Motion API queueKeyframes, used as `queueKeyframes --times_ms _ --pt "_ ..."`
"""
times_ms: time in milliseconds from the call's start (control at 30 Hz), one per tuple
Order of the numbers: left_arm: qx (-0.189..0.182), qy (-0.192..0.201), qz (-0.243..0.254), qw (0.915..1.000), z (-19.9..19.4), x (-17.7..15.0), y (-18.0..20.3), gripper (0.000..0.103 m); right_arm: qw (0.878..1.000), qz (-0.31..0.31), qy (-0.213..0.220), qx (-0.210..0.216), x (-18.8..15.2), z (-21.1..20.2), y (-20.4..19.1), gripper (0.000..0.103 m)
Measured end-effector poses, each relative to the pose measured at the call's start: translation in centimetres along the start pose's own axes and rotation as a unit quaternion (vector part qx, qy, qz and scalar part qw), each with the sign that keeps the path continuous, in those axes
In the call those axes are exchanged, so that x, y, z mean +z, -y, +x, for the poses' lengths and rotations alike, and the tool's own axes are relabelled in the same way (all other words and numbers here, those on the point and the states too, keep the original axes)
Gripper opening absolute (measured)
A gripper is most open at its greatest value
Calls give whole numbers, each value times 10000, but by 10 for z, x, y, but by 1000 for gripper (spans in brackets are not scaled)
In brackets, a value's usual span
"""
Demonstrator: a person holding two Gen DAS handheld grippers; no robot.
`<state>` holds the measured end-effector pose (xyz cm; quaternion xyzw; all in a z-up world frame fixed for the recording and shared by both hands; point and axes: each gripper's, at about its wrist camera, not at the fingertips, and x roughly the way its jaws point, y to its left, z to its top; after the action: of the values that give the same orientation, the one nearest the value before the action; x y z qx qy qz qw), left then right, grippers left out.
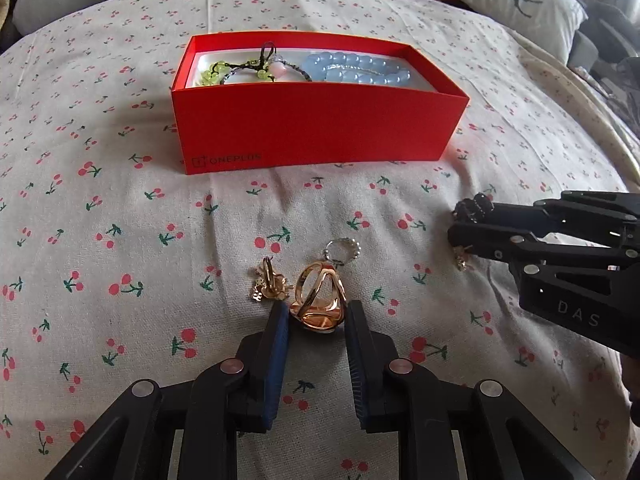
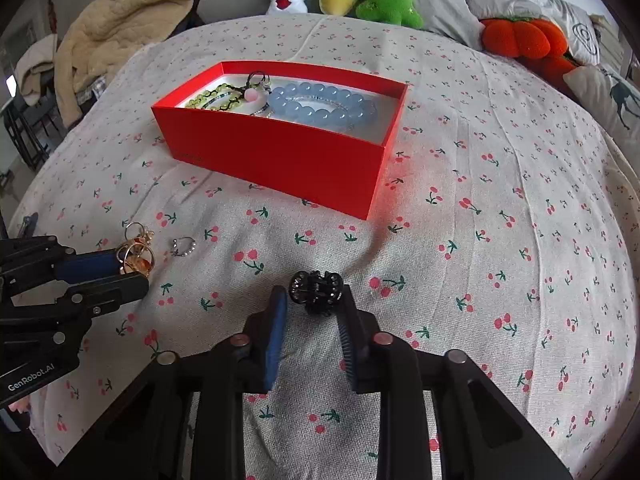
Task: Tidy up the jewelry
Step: 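Close the left tool on a gold ring while the right grips the black hair claw, then lift the ring and hair claw and carry both toward the red box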
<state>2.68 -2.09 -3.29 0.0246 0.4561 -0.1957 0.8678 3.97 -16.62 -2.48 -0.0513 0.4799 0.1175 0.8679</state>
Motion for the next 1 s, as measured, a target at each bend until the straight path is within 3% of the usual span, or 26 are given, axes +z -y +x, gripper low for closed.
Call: queueKeyframes --times_ms 67,533,1000 --pt "-28 -6 -5 10000 -2 0 0 22 10000 26 -34 84 1 0 -1 15" --pt "-106 82 -232 9996 -21 9 -3 22 9993 88 78 363 3 -18 -4 14" --pt "-50 335 -758 9965 -41 48 -22 22 9970 386 379 549 32 -38 -14 14"
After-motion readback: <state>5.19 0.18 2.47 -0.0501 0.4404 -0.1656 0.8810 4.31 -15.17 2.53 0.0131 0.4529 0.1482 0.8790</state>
